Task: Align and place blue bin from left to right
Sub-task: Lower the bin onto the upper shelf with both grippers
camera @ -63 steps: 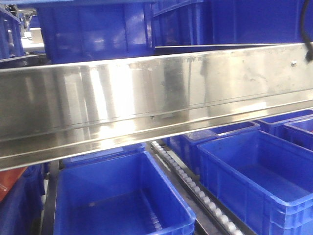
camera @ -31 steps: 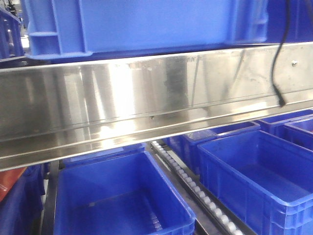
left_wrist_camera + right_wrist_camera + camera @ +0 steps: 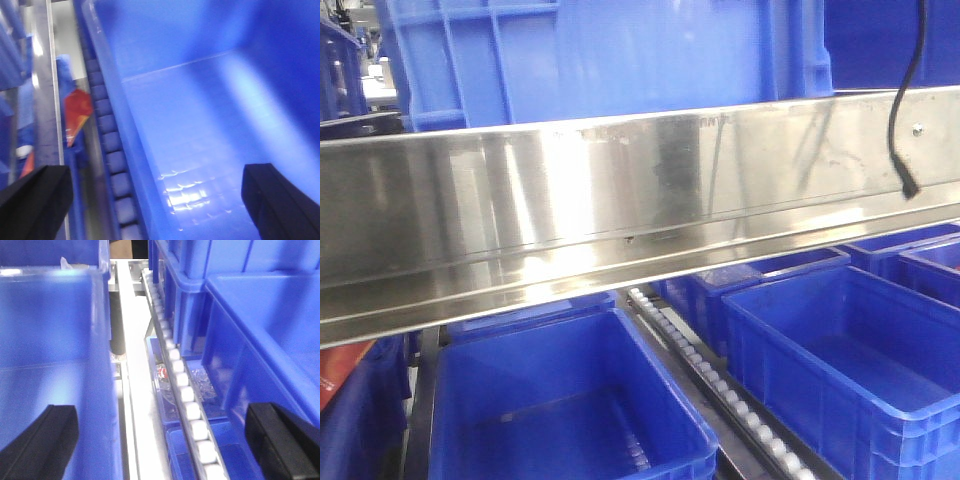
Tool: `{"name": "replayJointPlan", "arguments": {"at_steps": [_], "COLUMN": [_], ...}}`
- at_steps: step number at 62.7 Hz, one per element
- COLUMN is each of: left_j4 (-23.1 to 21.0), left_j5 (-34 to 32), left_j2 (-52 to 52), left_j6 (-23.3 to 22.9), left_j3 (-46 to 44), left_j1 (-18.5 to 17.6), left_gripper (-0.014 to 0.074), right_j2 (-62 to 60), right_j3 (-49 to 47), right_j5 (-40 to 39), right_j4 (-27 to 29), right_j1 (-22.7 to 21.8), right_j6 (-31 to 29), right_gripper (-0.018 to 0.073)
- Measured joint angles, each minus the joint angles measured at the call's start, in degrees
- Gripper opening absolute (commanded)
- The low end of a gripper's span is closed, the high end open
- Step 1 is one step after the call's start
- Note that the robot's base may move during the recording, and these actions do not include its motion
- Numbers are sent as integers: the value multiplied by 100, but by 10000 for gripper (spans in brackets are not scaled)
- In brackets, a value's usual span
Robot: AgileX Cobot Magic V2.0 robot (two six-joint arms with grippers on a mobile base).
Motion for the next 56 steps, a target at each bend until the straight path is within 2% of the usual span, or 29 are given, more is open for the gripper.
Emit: {"name": "replayJointPlan", "arguments": {"at_steps": [3, 8, 16, 21, 27, 39, 46, 56], "left_j4": [-75, -209, -464, -570, -610, -610, -630, -639], "left_j5": [0, -10, -10, 41, 114, -68, -585, -1391], "left_j2": [-105, -316, -756, -1054, -1360, -2117, -2740, -3855], "left_j6": [0, 99, 485, 824, 1199, 1521, 1564, 1589], "left_j3": [0, 0, 0, 0, 49, 956, 1773, 2888], "left_j1": [0, 0, 0, 0, 0, 0, 0, 0], "left_gripper": [534, 430, 153, -37, 13, 14, 14, 14], "right_j2": [-139, -447, -902, -1141, -1355, -2004, -2681, -4054], "right_j3": [0, 0, -9, -9, -9, 701, 1644, 3420], "right_j5": [101, 277, 622, 927, 1280, 1380, 1013, -75], "right_j4": [29, 151, 234, 248, 248, 281, 429, 486], "right_j1": [0, 0, 0, 0, 0, 0, 0, 0], "right_j6": [0, 0, 0, 11, -17, -133, -155, -155], "right_gripper": [386, 189, -108, -68, -71, -71, -71, -71]}}
